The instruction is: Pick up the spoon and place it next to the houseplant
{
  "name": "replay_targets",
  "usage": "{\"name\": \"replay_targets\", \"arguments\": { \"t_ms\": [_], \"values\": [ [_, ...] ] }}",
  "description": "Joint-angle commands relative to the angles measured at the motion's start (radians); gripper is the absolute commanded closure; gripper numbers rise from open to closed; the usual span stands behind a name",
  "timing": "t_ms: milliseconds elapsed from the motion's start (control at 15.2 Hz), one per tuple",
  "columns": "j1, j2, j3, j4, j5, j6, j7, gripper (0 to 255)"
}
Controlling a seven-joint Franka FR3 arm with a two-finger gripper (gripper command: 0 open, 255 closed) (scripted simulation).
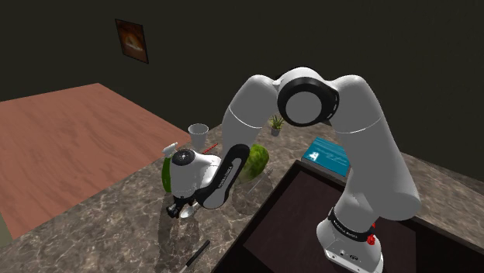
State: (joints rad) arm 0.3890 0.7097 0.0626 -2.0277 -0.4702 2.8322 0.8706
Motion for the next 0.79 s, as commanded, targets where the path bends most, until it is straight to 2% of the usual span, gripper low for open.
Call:
{"name": "replay_targets", "arguments": {
  "t_ms": [0, 198, 726],
  "values": [
    [0.0, 0.0, 0.0, 0.0, 0.0, 0.0, 0.0, 255],
    [0.0, 0.0, 0.0, 0.0, 0.0, 0.0, 0.0, 255],
    [-0.031, -0.102, 0.04, -0.041, 0.029, -0.064, -0.033, 255]
  ]
}}
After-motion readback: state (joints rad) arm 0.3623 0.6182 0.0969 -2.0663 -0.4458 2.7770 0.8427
